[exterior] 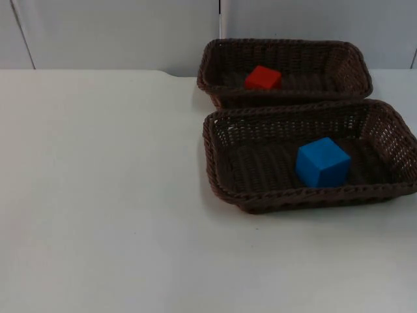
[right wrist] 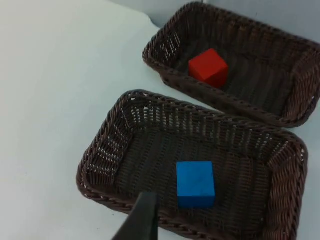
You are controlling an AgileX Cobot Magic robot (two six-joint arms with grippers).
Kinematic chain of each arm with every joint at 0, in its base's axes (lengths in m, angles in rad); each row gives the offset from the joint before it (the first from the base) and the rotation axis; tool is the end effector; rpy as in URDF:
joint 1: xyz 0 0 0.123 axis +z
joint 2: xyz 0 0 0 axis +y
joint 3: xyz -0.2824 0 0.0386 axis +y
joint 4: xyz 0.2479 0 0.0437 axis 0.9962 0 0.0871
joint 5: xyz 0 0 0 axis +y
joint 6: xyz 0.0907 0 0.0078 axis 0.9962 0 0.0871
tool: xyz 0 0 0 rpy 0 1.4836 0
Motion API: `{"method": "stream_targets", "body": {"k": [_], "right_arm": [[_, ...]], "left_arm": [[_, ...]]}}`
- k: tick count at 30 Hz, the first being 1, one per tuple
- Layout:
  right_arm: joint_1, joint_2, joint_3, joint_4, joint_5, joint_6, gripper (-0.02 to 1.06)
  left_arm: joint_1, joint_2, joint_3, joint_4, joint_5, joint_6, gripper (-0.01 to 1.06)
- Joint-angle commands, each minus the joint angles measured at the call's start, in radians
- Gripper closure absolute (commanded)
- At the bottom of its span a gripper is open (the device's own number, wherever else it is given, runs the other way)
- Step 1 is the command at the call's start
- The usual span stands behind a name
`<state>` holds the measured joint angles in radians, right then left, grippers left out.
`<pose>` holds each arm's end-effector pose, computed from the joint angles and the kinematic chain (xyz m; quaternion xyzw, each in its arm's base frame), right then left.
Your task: Pick up one cube with the left hand and place it into the upper basket. Pick up one cube with the right hand and place it into the lower basket.
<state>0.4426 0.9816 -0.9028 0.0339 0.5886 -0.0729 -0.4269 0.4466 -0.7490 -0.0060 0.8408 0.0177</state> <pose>0.1816 0.0880 0.3533 -0.2166 0.8527 0.1021 0.4644 0.0612 -0.0283 0.3555 0.1863 0.8266 -0.1108 0.5193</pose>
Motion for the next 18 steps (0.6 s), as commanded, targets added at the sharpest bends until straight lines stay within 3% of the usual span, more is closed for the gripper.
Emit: {"method": "stream_targets", "body": {"k": [1, 11, 18], "right_arm": [[-0.002, -0.097, 0.051, -0.005, -0.004, -0.009, 0.15], [-0.002, -0.31, 0.164, -0.006, 0.029, -0.009, 0.15], [-0.002, -0.438, 0.196, -0.005, 0.137, -0.009, 0.15]], "left_arm": [[-0.001, -0.057, 0.032, -0.005, 0.017, 0.004, 0.0], [-0.001, -0.208, 0.16, -0.005, 0.046, 0.004, 0.0], [-0.001, -0.344, 0.172, -0.013, 0.118, 0.0, 0.0]]}}
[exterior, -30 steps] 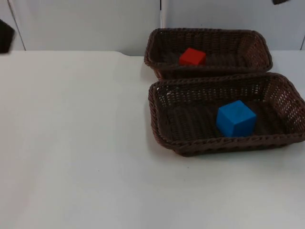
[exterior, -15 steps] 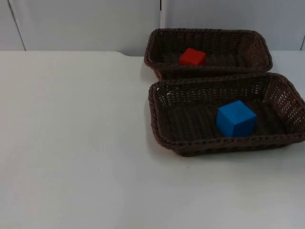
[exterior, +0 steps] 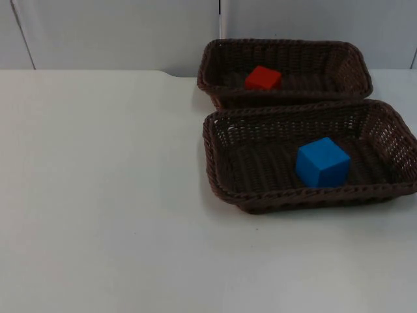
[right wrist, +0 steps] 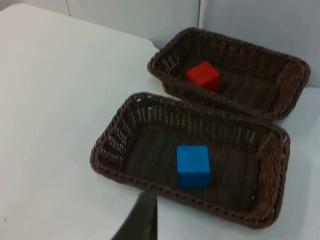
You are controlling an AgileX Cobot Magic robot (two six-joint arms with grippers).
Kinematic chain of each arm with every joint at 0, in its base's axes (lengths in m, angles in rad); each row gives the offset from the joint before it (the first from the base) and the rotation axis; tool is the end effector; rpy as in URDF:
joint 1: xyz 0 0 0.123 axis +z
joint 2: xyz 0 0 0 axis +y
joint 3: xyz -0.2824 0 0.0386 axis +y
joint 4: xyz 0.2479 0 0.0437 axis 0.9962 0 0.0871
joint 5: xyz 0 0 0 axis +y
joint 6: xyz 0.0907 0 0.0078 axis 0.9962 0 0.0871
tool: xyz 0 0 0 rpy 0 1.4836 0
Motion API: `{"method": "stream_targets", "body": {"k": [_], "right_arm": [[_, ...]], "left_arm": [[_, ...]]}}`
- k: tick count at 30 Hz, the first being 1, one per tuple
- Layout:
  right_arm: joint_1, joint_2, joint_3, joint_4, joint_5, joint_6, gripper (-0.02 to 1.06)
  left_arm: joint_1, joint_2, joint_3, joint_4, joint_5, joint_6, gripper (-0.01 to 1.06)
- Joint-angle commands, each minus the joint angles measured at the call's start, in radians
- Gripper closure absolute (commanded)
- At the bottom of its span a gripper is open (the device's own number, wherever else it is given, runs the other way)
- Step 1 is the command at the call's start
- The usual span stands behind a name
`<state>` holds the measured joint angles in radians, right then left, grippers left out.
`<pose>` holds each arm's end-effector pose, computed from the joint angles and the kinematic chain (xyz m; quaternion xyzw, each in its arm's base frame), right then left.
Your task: Pick up one cube with the left hand and place it into the upper basket. Pick up one cube with the right hand and place it into the lower basket.
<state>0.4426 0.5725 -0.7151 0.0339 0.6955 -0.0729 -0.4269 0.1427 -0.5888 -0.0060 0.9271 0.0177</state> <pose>0.0931 0.0463 0.3460 -0.2117 0.8243 0.1123 0.5129 0.0133 -0.0065 0.3127 0.1832 0.8113 -0.1157 0.5429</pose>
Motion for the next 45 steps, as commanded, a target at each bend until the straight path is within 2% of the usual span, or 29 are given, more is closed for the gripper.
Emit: {"method": "stream_targets", "body": {"k": [1, 8, 13, 26, 34, 37, 45], "right_arm": [[-0.002, -0.062, 0.018, -0.005, 0.043, -0.009, 0.15], [-0.002, -0.166, 0.038, -0.005, 0.084, -0.009, 0.15], [-0.002, -0.266, 0.038, -0.005, 0.177, -0.009, 0.15], [-0.002, -0.476, 0.038, -0.005, 0.325, -0.006, 0.15], [-0.002, -0.573, 0.038, -0.005, 0.401, 0.006, 0.15], [-0.002, -0.573, 0.038, -0.005, 0.465, 0.021, 0.15], [-0.002, -0.573, 0.147, -0.005, 0.448, 0.034, 0.15]], "left_arm": [[-0.001, -0.058, 0.018, -0.013, 0.036, 0.0, 0.0], [-0.001, -0.143, 0.068, -0.015, 0.034, -0.011, 0.0], [-0.001, -0.143, 0.068, -0.013, 0.054, -0.018, 0.0], [-0.001, -0.143, 0.097, -0.001, 0.148, -0.043, 0.0], [-0.001, -0.143, 0.095, -0.004, 0.148, -0.043, 0.0], [-0.001, -0.143, 0.095, -0.004, 0.148, -0.043, 0.0], [-0.001, -0.143, 0.095, -0.004, 0.148, -0.043, 0.0]]}}
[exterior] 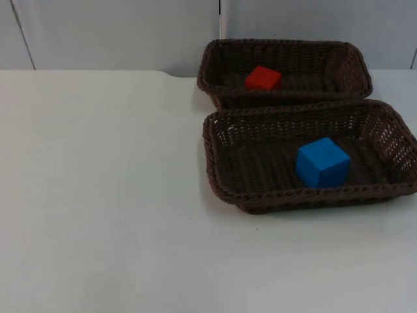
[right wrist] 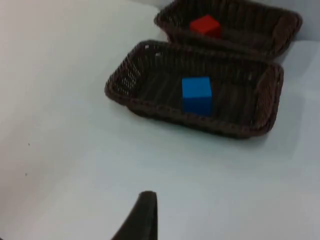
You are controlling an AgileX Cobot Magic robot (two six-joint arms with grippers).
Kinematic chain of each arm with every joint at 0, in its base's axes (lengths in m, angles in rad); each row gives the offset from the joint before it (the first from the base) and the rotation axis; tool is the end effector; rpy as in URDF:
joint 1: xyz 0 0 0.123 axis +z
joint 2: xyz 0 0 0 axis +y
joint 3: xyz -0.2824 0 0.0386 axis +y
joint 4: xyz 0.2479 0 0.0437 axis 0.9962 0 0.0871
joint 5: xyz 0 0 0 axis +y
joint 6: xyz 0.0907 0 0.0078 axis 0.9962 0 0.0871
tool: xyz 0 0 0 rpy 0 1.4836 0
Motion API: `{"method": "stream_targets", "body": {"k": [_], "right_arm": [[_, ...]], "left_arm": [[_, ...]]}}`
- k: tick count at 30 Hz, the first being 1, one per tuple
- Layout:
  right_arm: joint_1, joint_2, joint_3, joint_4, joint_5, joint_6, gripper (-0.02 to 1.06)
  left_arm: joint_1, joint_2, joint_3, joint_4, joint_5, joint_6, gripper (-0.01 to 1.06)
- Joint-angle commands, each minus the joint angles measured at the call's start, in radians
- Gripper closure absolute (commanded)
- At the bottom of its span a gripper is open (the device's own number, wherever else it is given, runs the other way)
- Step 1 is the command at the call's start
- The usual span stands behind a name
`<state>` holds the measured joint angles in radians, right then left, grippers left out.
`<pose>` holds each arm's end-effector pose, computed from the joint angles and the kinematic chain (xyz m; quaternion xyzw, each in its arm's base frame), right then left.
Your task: Pick up one cube with the left hand and place it into the upper basket. Pick up one cube with the right hand and place it into the lower basket.
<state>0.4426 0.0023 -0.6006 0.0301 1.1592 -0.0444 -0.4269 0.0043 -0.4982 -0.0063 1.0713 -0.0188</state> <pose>-0.0202 -0.0068 0.2964 -0.2077 0.8275 0.1177 0.5081 -0.0042 0.0014 0.2758 0.1739 0.8397 -0.1168 0.5010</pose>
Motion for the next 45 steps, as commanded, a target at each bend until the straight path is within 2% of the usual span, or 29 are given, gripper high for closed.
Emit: {"method": "stream_targets", "body": {"k": [1, 4, 28, 31, 33, 45], "right_arm": [[-0.002, -0.002, 0.033, -0.001, -0.015, 0.005, 0.15], [-0.002, -0.002, 0.085, -0.001, -0.08, 0.037, 0.15], [-0.002, -0.002, 0.087, -0.001, -0.08, 0.037, 0.15], [-0.002, -0.002, 0.087, -0.001, -0.08, 0.037, 0.11], [-0.002, -0.002, 0.087, -0.001, -0.08, 0.032, -0.01], [-0.002, -0.002, 0.087, -0.001, -0.08, 0.032, -0.01]], "left_arm": [[-0.001, -0.004, 0.004, -0.003, 0.004, -0.006, 0.0], [-0.001, -0.004, 0.004, -0.003, 0.004, -0.006, 0.0], [-0.001, -0.004, 0.004, -0.003, 0.004, -0.006, 0.0], [-0.001, -0.004, 0.004, -0.003, 0.004, -0.006, 0.0], [-0.001, -0.004, 0.004, -0.003, 0.004, -0.006, 0.0], [-0.001, -0.004, 0.004, -0.003, 0.004, -0.006, 0.0]]}}
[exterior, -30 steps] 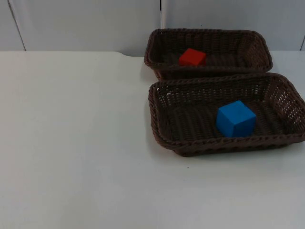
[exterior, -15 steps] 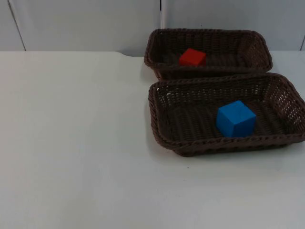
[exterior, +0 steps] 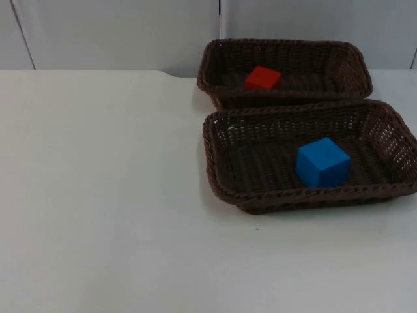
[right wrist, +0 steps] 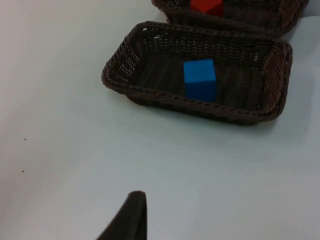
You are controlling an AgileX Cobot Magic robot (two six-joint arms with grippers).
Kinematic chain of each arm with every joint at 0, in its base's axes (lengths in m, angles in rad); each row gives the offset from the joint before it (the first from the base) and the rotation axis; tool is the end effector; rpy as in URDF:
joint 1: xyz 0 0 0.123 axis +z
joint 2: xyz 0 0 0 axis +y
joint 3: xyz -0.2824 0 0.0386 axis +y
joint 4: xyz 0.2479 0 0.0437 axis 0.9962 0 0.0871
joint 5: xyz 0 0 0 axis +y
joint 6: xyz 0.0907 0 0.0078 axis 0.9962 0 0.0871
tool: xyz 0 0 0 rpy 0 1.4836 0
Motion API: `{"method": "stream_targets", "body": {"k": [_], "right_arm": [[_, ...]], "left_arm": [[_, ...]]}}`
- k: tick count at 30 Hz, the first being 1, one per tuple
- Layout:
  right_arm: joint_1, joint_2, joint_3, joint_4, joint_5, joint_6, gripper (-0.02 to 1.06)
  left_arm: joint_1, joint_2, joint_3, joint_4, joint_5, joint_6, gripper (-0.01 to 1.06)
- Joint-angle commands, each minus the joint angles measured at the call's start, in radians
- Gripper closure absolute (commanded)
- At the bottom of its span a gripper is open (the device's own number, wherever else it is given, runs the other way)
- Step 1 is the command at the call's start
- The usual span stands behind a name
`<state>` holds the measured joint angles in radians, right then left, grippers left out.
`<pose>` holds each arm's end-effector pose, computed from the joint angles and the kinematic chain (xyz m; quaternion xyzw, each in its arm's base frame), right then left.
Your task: Pick up one cube with the left hand and place it into the upper basket. Pick up one cube with the right hand and place it into the lower basket.
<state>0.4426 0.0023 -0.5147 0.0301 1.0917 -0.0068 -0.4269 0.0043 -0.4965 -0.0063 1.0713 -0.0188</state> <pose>-0.0078 -0.0010 0.2788 -0.1920 0.8362 0.1257 0.4981 -0.0041 0.0013 0.2754 0.1740 0.8402 -0.1166 0.5003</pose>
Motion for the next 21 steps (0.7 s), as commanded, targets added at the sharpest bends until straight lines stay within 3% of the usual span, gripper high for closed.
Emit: {"method": "stream_targets", "body": {"k": [1, 16, 21], "right_arm": [[-0.002, -0.002, 0.001, -0.001, -0.012, -0.005, -0.01], [-0.004, -0.002, 0.0, -0.001, -0.014, -0.005, -0.01], [-0.063, -0.002, 0.0, -0.001, -0.014, -0.005, -0.01]], "left_arm": [[-0.001, -0.004, 0.002, -0.003, 0.004, -0.006, 0.0], [-0.001, -0.004, 0.002, -0.003, 0.004, -0.006, 0.0], [-0.001, -0.004, 0.002, -0.003, 0.004, -0.006, 0.0]]}}
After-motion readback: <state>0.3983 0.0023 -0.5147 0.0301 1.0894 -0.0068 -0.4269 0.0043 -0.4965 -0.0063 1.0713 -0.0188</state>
